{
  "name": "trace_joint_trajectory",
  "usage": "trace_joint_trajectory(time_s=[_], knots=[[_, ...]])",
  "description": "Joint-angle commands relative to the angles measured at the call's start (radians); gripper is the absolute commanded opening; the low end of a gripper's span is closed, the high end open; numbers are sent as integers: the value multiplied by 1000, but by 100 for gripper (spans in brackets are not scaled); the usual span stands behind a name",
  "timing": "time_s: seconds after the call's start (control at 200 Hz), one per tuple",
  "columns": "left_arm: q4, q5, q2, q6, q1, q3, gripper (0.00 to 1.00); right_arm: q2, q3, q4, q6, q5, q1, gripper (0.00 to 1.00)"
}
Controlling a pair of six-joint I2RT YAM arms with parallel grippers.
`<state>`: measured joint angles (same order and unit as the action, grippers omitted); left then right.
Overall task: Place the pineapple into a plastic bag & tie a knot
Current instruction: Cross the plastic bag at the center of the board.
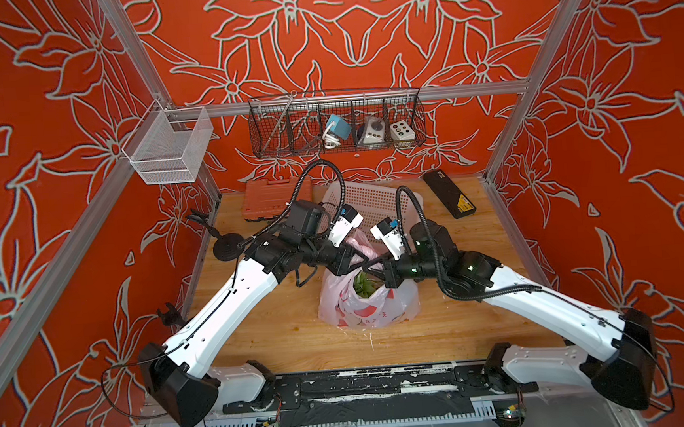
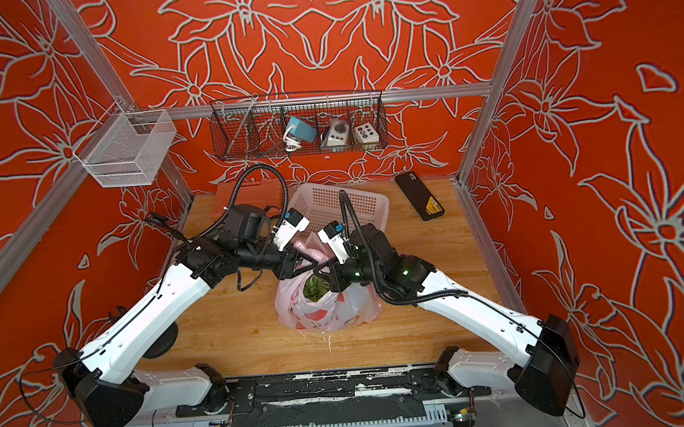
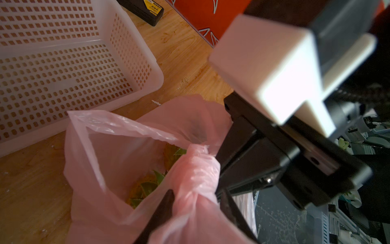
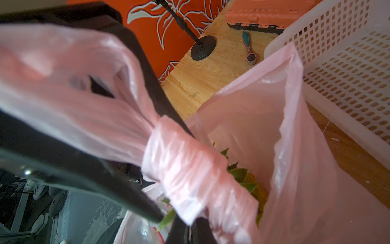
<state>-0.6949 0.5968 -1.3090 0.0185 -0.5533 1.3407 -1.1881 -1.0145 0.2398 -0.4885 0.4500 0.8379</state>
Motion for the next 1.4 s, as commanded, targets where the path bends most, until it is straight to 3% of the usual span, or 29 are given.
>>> trace_joint_trajectory(time_s=[0.0, 0.06, 0.165, 0.215, 0.29, 0.365, 0.485, 0.6, 0.741, 0.991, 1.236, 1.396], knots=[[6, 32, -15, 3, 1, 25, 33, 22, -22, -3, 10, 21, -3, 0], [8, 45, -18, 5, 1, 26, 25, 25, -21, 2, 14, 21, -3, 0], [8, 53, -17, -1, 1, 25, 0, 35, -22, 17, 26, 15, -3, 0], [11, 55, -12, -6, 1, 19, 0, 41, -30, 39, 39, 17, -3, 0], [16, 55, -1, -18, 1, 8, 0, 65, -61, 98, 84, 14, -6, 28], [28, 60, 15, -34, 1, -6, 0, 108, -99, 175, 143, -2, -18, 47], [51, 91, 30, -53, 3, -15, 0, 166, -174, 295, 229, -11, -85, 63], [73, 142, 34, -58, 4, -17, 0, 153, -220, 340, 296, 78, -171, 75], [89, 189, 32, -55, 4, -23, 0, 47, -306, 370, 385, 181, -190, 79], [72, 230, 35, -72, 11, -26, 0, -62, -338, 325, 425, 385, -247, 82], [65, 256, 36, -75, 30, -26, 0, -162, -370, 430, 499, 533, -257, 70], [66, 264, 22, -71, 29, -17, 0, -164, -319, 377, 471, 612, -257, 67]])
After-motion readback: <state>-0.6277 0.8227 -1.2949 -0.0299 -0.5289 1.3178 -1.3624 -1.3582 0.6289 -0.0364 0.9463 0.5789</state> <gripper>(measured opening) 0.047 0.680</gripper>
